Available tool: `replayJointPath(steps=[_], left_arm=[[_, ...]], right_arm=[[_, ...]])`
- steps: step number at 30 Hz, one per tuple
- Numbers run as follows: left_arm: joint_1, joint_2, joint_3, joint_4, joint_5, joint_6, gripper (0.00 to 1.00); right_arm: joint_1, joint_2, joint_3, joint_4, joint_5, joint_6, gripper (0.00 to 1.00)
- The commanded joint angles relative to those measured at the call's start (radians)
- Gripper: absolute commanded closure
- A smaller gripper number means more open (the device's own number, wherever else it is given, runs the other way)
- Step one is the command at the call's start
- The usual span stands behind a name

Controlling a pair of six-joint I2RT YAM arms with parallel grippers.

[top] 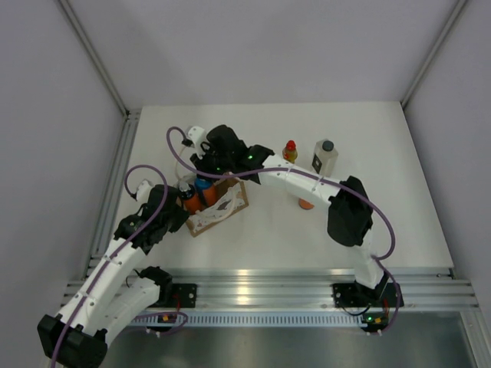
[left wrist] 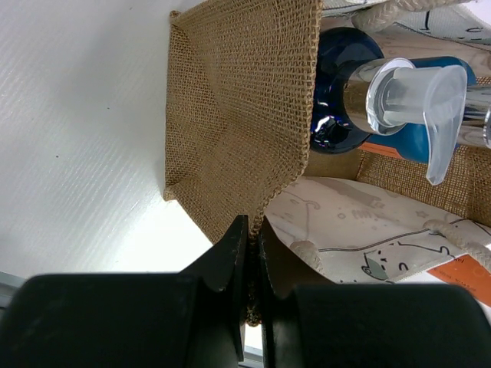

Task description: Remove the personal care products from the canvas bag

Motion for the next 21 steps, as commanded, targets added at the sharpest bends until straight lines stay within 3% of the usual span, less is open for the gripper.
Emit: replayJointPath(steps=[1, 21], left_arm=[[0.000, 0.020, -0.030, -0.021, 0.008, -0.010, 1.00], [0.000, 0.027, -0.031, -0.018, 0.002, -0.017, 1.00]], right_arm=[[-0.008, -0.128, 0.054, 0.066, 0.011, 0.012, 1.00], [0.009, -0.273, 0.130, -0.051, 0.074, -0.002, 1.00]])
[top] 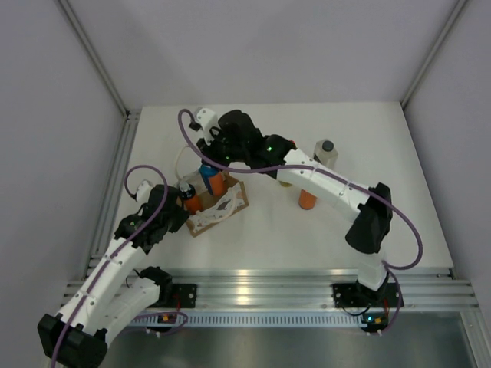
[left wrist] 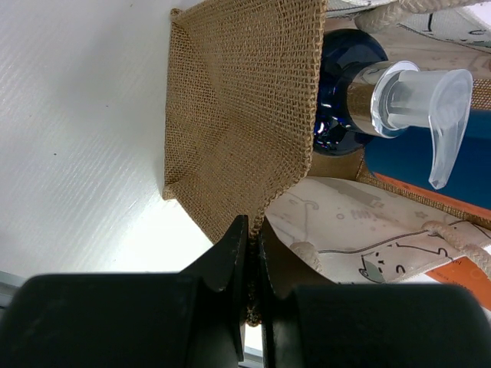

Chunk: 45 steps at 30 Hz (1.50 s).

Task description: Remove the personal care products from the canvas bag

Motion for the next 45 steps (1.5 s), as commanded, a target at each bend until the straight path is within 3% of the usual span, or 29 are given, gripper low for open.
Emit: replayJointPath(steps=[1, 15, 22, 29, 45], left_arm=[[0.000, 0.020, -0.031, -0.018, 0.002, -0.003, 1.00], [0.000, 0.019, -0.030, -0.018, 0.009, 0.006, 1.00], [0.000, 0.011, -0.033, -0.020, 0.019, 0.008, 1.00], [0.000, -0.001, -0.034, -0.021, 0.022, 0.020, 1.00], [0.002, -0.006, -0.044, -0.021, 0.040, 0.023, 1.00]], right_arm=[[0.007, -0.131, 0.101, 0.033, 0.017, 0.006, 1.00], [-0.013, -0.297, 0.114, -0.057, 0.134, 0.048, 1.00], [-0.071, -0.386, 0.023, -0.063, 0.197, 0.075, 1.00], [-0.177, -0.465, -0.160, -0.037, 0.201, 0.123, 1.00], [-0.288, -0.620, -0.697, 0.374, 0.155, 0.196, 1.00]])
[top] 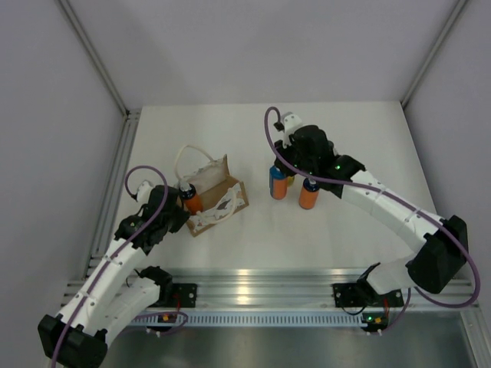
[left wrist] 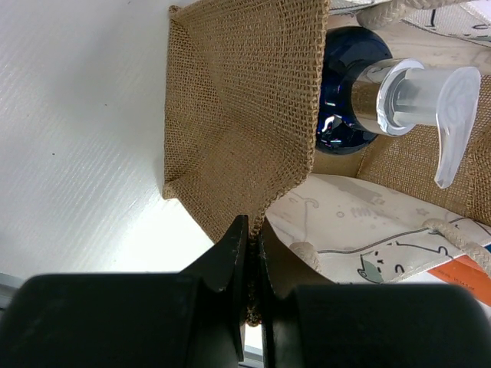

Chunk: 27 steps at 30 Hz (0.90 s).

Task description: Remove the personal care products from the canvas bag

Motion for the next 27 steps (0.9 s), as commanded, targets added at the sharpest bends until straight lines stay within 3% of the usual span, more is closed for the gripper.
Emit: replayJointPath(steps=[1, 15, 27], left_arm=[[0.000, 0.002, -0.033, -0.028, 0.031, 0.016, 1.00], [0.000, 0.002, -0.034, -0.027, 0.033, 0.008, 1.00], [0.000, 0.004, -0.034, -0.027, 0.028, 0.001, 1.00]], right_arm=[[-0.022, -0.092, -0.046, 0.304, -0.031, 0.041, 1.00], [-0.025, -0.054, -0.143, 0.469, -0.028, 0.021, 1.00], [-0.033, 0.027, -0.163, 0.479, -0.029, 0.022, 1.00]])
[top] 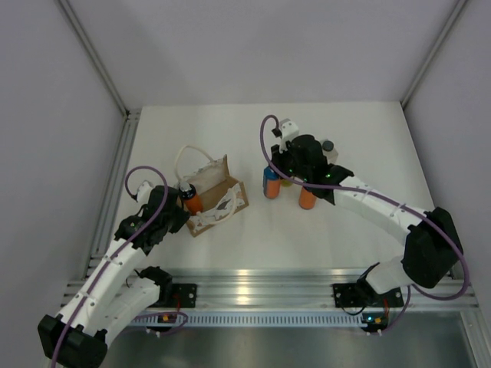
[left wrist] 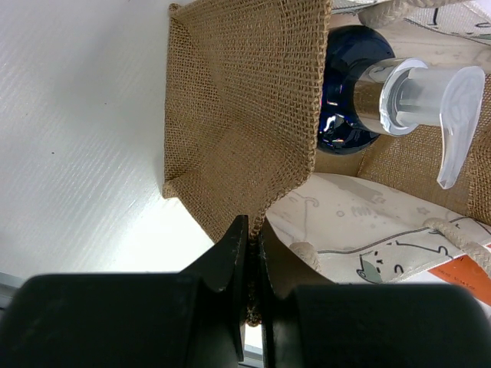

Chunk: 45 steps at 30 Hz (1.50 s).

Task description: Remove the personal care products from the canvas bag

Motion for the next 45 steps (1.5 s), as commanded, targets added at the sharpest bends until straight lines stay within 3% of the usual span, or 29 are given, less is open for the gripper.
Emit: replayJointPath(steps=[1, 8, 10, 11, 15, 22, 33, 45], left_arm=[[0.000, 0.004, -0.031, -0.029, 0.027, 0.002, 1.00], [0.000, -0.001, -0.029, -0.029, 0.025, 0.005, 1.00], [0.000, 0.004, -0.029, -0.028, 0.025, 0.002, 1.00], [0.000, 0.005, -0.026, -0.028, 0.025, 0.003, 1.00], [0.000, 0.010, -0.025, -0.028, 0.025, 0.003, 1.00], [0.000, 0.005, -0.011, -0.029, 0.021, 0.011, 1.00], [0.002, 0.028, 0.003, -0.029, 0.014, 0.008, 1.00], [0.002, 0.035, 0.009, -0.028, 0.005, -0.013, 1.00]], right_arm=[[-0.019, -0.005, 0.003, 0.170, -0.011, 0.005, 1.00], [-0.019, -0.009, -0.040, 0.175, -0.032, 0.001, 0.97], [-0.021, -0.008, -0.040, 0.159, -0.036, -0.001, 0.84], [-0.019, -0.006, -0.037, 0.152, -0.039, -0.001, 0.69], [-0.018, -0.011, -0.020, 0.124, -0.046, 0.001, 0.50], [0.005, -0.029, 0.122, 0.020, -0.098, -0.005, 0.49], [0.215, 0.135, 0.345, -0.059, -0.235, -0.018, 0.49], [0.406, 0.464, 0.694, -0.167, -0.022, 0.036, 0.52]])
